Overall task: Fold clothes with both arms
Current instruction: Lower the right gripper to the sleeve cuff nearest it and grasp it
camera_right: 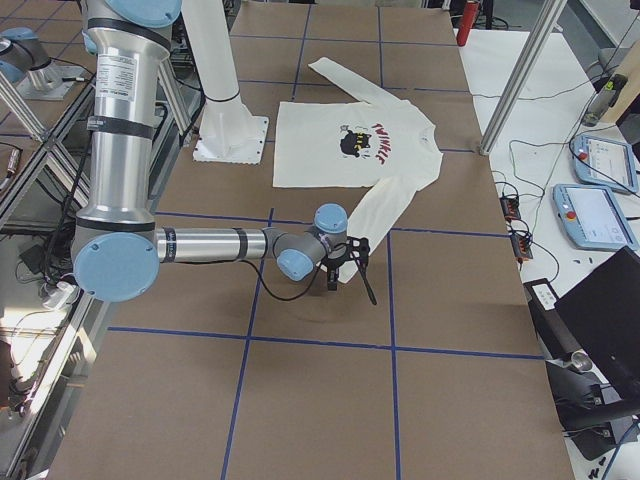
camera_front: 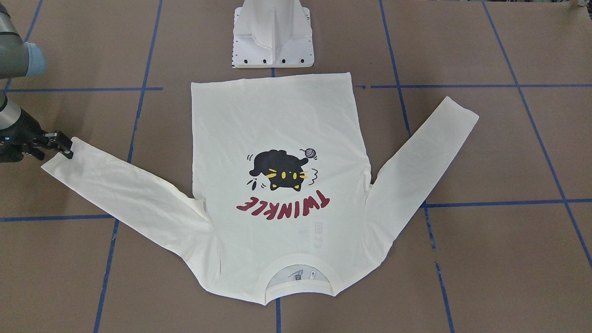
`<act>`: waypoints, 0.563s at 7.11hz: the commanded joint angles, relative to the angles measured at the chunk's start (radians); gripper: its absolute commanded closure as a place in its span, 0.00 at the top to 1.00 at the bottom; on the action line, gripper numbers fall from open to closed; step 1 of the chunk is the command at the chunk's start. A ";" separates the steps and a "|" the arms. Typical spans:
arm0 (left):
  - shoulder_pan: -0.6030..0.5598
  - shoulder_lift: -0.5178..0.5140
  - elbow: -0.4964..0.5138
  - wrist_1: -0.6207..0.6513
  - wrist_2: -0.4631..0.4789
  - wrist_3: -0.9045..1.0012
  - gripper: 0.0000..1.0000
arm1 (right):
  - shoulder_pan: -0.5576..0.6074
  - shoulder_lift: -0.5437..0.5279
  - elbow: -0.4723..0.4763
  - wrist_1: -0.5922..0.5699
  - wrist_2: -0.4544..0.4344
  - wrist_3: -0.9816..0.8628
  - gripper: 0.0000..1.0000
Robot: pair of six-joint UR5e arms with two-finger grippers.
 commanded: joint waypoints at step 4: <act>0.000 -0.001 0.001 0.000 0.000 -0.003 1.00 | 0.001 -0.001 0.030 -0.012 0.006 0.000 0.13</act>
